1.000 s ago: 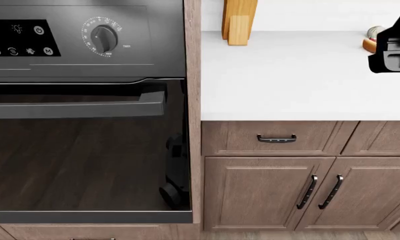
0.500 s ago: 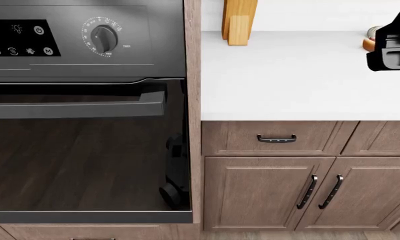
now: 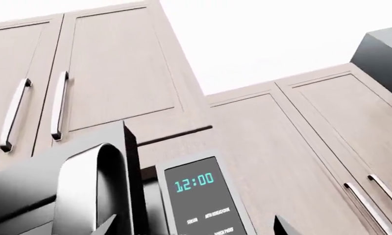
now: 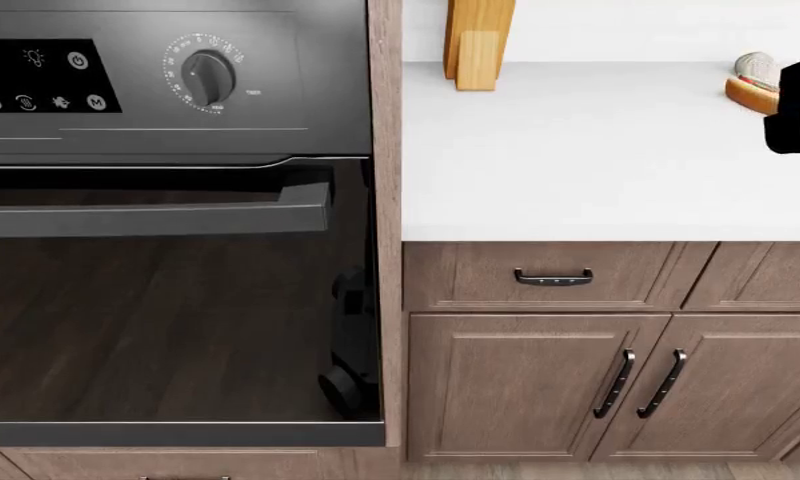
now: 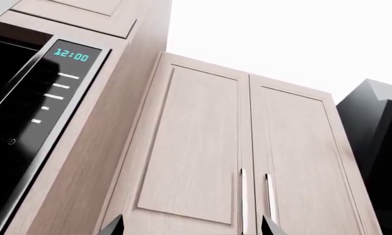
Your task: Open the microwave door
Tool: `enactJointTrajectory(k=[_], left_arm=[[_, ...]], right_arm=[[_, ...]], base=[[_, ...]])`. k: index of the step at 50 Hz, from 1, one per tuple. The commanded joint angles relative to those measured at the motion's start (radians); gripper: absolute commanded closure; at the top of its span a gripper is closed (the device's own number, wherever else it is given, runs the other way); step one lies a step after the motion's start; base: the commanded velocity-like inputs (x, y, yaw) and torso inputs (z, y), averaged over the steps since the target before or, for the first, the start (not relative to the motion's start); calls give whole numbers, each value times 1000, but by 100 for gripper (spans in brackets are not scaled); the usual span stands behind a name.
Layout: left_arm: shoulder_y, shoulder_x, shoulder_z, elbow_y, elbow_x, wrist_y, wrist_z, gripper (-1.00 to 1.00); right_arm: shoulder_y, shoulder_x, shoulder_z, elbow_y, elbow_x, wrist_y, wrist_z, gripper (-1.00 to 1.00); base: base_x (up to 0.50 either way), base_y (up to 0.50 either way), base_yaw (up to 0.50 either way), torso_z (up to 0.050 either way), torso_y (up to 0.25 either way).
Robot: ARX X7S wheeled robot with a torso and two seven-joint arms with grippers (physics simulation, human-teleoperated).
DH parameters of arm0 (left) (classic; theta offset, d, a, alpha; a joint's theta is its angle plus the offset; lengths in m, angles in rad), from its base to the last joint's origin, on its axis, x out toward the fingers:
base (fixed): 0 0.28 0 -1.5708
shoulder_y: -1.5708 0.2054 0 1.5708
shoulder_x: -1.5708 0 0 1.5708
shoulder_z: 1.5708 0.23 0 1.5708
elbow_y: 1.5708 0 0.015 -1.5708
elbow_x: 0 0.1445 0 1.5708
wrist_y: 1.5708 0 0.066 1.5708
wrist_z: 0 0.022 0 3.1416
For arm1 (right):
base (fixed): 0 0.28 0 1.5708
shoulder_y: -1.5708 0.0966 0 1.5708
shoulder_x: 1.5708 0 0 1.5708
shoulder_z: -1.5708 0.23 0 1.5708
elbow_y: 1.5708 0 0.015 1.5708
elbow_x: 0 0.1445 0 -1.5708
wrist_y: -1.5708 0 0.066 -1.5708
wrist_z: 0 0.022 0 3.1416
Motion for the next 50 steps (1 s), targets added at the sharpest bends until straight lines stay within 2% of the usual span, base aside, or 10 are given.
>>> enactJointTrajectory(k=[1, 15, 30, 50], left_arm=[[17, 81, 32, 13, -40, -7, 3, -100], [103, 119, 112, -58, -35, 94, 23, -100], [152, 133, 240, -310, 6, 232, 96, -100], [126, 146, 268, -610, 52, 367, 132, -100]], right_arm=[[-13, 45, -37, 5, -26, -69, 6, -100], [-39, 67, -62, 9, -54, -111, 15, -100], [-35, 59, -84, 9, -60, -108, 20, -100], [6, 57, -96, 8, -36, -93, 19, -100]], base=[[0, 0, 0, 0, 0], [0, 0, 0, 0, 0], [0, 0, 0, 0, 0], [0, 0, 0, 0, 0]])
